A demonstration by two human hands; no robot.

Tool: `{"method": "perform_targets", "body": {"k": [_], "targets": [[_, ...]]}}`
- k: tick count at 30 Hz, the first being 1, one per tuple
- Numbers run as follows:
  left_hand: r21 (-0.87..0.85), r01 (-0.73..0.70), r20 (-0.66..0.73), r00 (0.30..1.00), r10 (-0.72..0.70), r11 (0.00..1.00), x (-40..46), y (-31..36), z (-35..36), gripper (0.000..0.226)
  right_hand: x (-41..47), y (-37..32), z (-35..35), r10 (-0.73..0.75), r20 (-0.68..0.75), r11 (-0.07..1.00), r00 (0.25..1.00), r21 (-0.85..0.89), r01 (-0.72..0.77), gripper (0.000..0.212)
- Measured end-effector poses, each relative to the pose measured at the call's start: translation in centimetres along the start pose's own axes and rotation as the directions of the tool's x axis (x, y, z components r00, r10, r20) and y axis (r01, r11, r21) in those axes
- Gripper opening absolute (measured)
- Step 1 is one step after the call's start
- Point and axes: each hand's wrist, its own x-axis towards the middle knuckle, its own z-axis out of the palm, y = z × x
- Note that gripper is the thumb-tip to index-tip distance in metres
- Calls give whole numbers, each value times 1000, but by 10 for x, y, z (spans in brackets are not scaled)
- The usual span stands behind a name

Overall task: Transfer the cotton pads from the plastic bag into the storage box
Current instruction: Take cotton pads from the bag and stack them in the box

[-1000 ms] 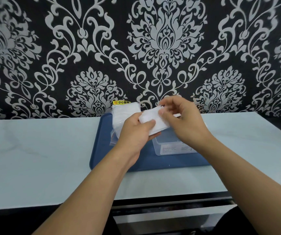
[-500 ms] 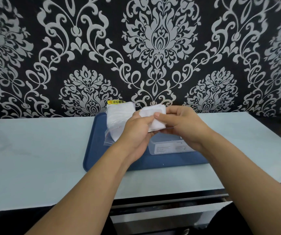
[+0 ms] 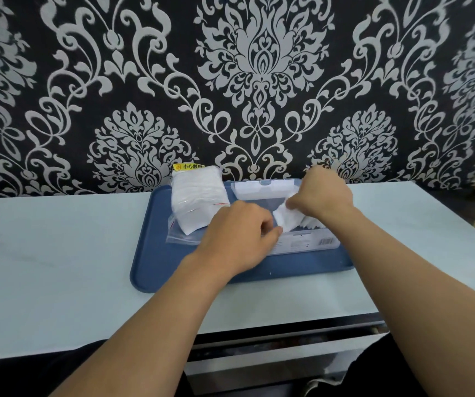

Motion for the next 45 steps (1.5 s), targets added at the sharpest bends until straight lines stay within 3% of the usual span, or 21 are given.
{"method": "perform_targets", "body": {"k": [2,5,10,16,22,29,34,37,39,41,43,45], "targets": [[49,-1,15,1000,1,999,1,1,0,42,2,4,1,-18,-24,999,1000,-45,17,38],[26,5,31,999,-6,1000,4,1,1,43,2,5,3,-50,-33,996,998,-75,47,46],[14,3,23,1000,-3,1000,1,3,2,40,4,11,8,-95,-38,995,995,-47,93,34],[-13,15,21,1000,-14,1000,0,2,3,39,3,11,5,-111,-40,993,993,28,112,60],[-41,14,24,1000,-13,999,0,2,4,37,-9,2,8,-151,17,975,988,-164,152,47],[-40,4,11,1000,-3,999,-2,2,4,35,-7,1,12,-134,-40,973,990,-197,124,45],[-43,1,15,1000,0,999,-2,2,4,31,-11,-3,-1,-103,-72,993,992,-65,98,69],[-54,1,13,1000,0,999,-1,1,4,28,-19,-5,-19,-169,-275,967,947,137,213,38],[-46,-4,18,1000,5,999,-1,1,4,27,-24,-7,-22,-232,-194,911,953,300,282,28],[-29,-10,18,1000,11,1000,-1,1,4,29,-32,-11,-14,-274,82,905,958,360,228,27],[-8,-13,18,1000,14,1000,-2,2,4,30,-33,-8,-1,-229,297,957,927,245,157,25],[-22,-11,30,999,11,1000,-3,2,4,29,-28,-4,6,-161,324,978,932,180,106,23]]}}
